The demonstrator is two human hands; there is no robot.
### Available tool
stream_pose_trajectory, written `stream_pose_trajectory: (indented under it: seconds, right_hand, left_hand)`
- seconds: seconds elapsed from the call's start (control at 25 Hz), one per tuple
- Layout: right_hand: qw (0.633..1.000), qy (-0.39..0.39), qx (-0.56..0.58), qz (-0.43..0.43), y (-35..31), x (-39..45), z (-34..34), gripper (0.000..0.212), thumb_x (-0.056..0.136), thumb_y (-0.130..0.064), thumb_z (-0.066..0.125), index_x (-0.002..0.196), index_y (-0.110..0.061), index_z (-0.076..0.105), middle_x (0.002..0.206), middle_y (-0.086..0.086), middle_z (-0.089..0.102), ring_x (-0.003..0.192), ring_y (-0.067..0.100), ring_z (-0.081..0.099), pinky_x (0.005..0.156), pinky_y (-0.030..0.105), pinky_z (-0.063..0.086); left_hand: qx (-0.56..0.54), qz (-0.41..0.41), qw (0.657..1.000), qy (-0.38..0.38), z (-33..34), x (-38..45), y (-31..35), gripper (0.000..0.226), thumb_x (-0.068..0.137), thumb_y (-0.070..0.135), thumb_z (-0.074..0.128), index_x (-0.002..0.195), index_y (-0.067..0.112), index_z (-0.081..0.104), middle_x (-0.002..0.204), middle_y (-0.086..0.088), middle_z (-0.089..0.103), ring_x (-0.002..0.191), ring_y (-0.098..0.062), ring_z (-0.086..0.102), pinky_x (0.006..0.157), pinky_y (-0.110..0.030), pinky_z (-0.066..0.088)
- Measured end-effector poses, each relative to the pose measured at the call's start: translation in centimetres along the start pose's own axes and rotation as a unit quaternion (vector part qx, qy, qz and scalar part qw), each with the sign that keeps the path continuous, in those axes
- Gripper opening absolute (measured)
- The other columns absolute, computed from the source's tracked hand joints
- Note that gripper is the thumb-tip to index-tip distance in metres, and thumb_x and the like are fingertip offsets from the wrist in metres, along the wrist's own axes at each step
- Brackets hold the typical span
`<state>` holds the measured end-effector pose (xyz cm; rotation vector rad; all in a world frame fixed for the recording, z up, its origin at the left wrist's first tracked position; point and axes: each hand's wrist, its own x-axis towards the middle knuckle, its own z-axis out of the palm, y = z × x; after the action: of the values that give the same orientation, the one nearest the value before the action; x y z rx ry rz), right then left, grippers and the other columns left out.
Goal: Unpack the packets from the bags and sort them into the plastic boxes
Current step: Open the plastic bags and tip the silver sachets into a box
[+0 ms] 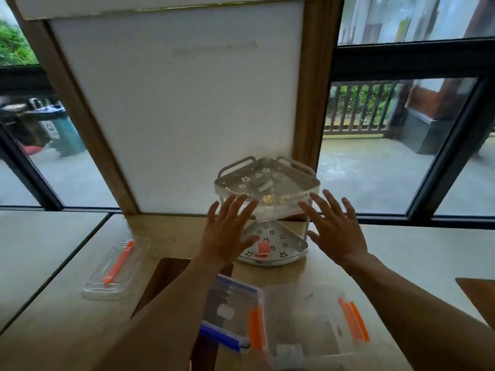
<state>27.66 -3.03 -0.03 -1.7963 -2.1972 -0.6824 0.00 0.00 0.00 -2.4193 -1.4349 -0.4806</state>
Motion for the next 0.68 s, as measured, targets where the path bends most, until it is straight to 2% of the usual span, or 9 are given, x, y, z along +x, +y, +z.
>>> stream_pose_trajectory:
  seconds: [0.16,0.48,0.68]
  right_hand:
    - [1.0,0.015,0.019,-0.003,-0.1,1.1,1.7,0.064,0.074,-0.036,0.078,0.132,-0.025,0.051,0.141,0.008,0.052,0.134,0.033,0.044,0.106,0.054,0.036]
    - [0.998,0.051,0.041,-0.011,-0.1,3.7,4.1,0.058,0.073,-0.022,0.079,0.126,-0.022,0.054,0.132,0.011,0.056,0.124,0.035,0.051,0.098,0.05,0.043]
    - [0.994,0.102,0.041,-0.01,-0.4,5.0,3.9,0.035,0.075,-0.017,0.075,0.108,-0.019,0.063,0.12,0.009,0.062,0.114,0.033,0.056,0.09,0.047,0.045]
  left_hand:
    - [-0.008,0.018,1.0,0.013,2.5,1.5,-0.4,0.076,0.087,0.057,0.055,0.149,0.031,0.023,0.154,-0.002,0.031,0.139,-0.023,0.033,0.108,-0.047,0.037]
    - [0.001,0.078,0.994,0.077,4.6,4.1,-0.7,0.062,0.079,0.038,0.073,0.132,0.023,0.044,0.139,-0.008,0.046,0.126,-0.026,0.046,0.099,-0.041,0.042]
    - [-0.005,0.091,0.991,0.1,4.7,4.9,-1.1,0.048,0.08,0.02,0.071,0.122,0.019,0.048,0.131,-0.009,0.053,0.115,-0.027,0.053,0.093,-0.041,0.047]
